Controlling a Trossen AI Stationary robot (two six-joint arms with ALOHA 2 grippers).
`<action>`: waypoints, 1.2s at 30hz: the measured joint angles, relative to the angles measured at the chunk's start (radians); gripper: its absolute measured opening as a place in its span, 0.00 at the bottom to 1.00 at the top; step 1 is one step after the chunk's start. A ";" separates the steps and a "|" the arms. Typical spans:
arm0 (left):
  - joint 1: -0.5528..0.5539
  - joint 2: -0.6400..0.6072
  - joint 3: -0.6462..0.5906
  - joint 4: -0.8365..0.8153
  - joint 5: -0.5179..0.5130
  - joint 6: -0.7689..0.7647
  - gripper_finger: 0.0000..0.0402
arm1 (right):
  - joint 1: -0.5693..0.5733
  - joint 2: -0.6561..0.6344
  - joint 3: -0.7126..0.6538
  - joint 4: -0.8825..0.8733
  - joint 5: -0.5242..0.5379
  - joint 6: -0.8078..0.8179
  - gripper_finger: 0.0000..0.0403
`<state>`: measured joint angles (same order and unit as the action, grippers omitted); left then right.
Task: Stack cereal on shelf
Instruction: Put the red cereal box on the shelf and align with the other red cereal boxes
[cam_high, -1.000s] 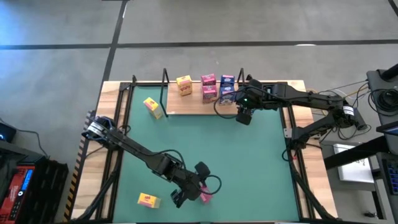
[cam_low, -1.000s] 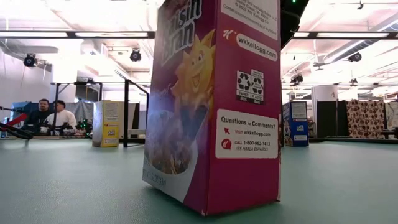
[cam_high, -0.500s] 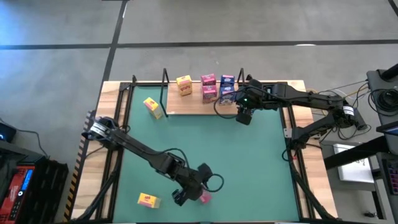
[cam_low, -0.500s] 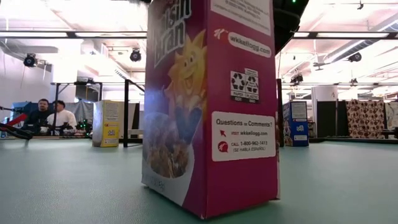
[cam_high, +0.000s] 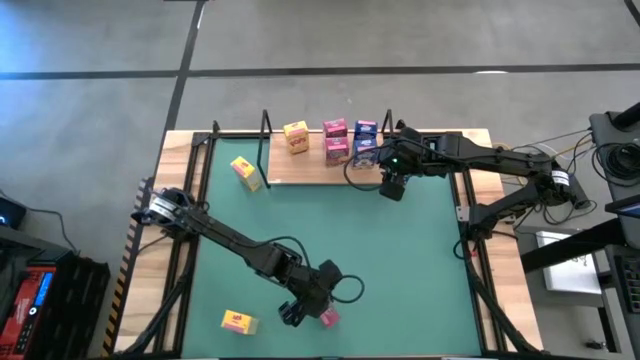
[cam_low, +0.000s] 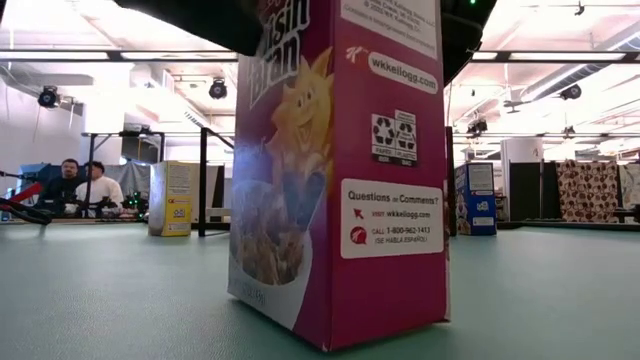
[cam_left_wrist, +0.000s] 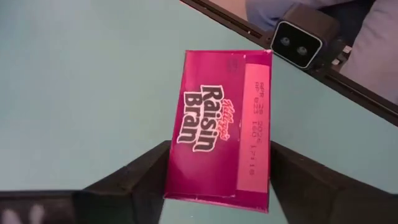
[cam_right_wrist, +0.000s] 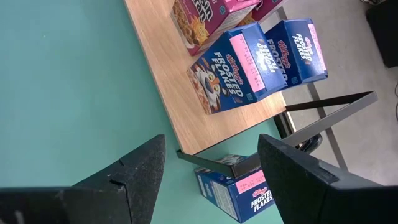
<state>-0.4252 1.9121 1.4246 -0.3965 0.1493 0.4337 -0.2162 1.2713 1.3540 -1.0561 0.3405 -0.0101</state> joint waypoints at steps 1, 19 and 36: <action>0.000 0.000 0.000 0.000 0.000 -0.001 0.54 | 0.000 0.000 0.000 0.000 0.000 0.000 0.61; 0.183 -0.107 0.000 -0.034 0.083 -0.007 0.46 | 0.000 0.000 0.000 0.000 0.000 0.000 0.61; 0.689 -0.153 0.000 -0.007 0.157 0.088 0.41 | 0.000 0.000 0.000 0.000 0.000 0.002 0.61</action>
<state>0.2643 1.7588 1.4242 -0.4031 0.3063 0.5222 -0.2164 1.2713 1.3538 -1.0561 0.3403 -0.0086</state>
